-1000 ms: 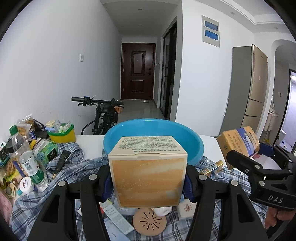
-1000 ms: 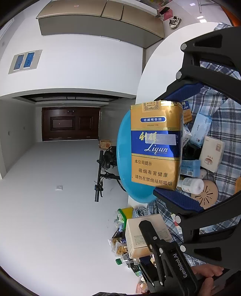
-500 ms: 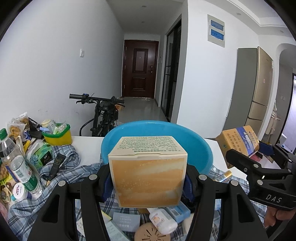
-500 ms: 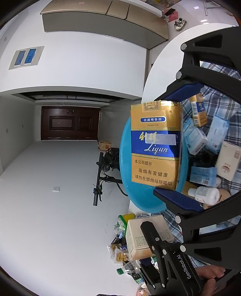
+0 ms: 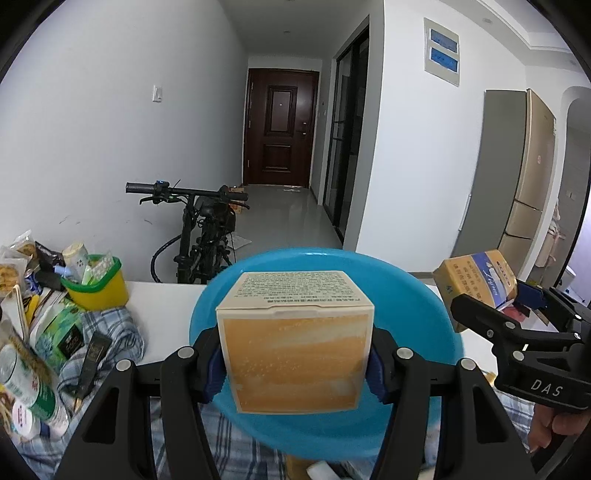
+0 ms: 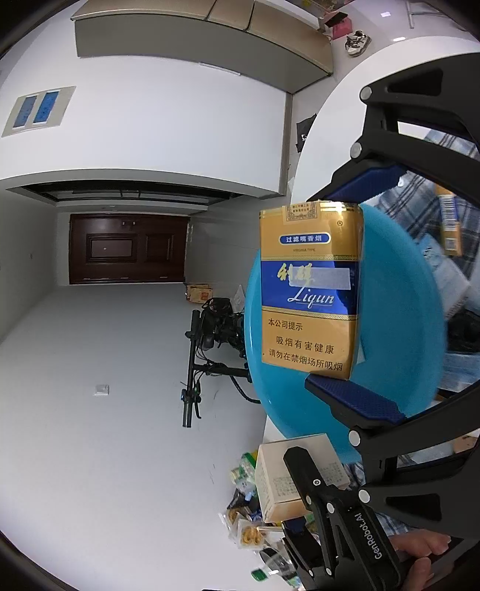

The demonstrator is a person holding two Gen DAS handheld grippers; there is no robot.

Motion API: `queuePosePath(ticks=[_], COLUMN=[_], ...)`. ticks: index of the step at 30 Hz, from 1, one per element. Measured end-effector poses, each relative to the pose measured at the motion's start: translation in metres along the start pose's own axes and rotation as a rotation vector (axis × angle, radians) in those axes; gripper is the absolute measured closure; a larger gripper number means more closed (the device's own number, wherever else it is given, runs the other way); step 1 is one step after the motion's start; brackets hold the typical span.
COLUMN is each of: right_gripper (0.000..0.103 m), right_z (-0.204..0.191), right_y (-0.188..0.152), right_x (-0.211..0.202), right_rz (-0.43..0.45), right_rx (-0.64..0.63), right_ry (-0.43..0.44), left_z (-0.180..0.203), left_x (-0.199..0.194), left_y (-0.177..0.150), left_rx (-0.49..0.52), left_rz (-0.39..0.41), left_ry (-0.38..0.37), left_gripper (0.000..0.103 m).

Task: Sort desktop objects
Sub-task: 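Carry the cream box and Liqun box above the blue basin with both tools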

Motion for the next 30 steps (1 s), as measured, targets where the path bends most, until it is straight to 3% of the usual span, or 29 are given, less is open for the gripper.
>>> queuePosePath(ticks=[20,30], right_gripper=[0.018,0.018], right_z=[0.021,0.035], right_y=[0.042,0.056], right_x=[0.079,0.100], right_rz=[0.023,0.029], right_rx=[0.009,0.041], right_ry=[-0.011,-0.032], left_z=[-0.012,-0.014], left_x=[0.093,0.117], left_y=[0.055,0.057], left_rx=[-0.045,-0.026], left_rz=[0.021,-0.019], left_ry=[0.008,0.017], left_gripper=[0.041,0.041])
Point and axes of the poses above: each gripper's, at about its wrist camera, not at the fingertips, and x roughly the way its jaws point, z to its right, y to its top, the point moved 6 cm from there along x, roughly the way its jaws point, and after that the axes turned 6 degrees about y, right-handed, at the moved point
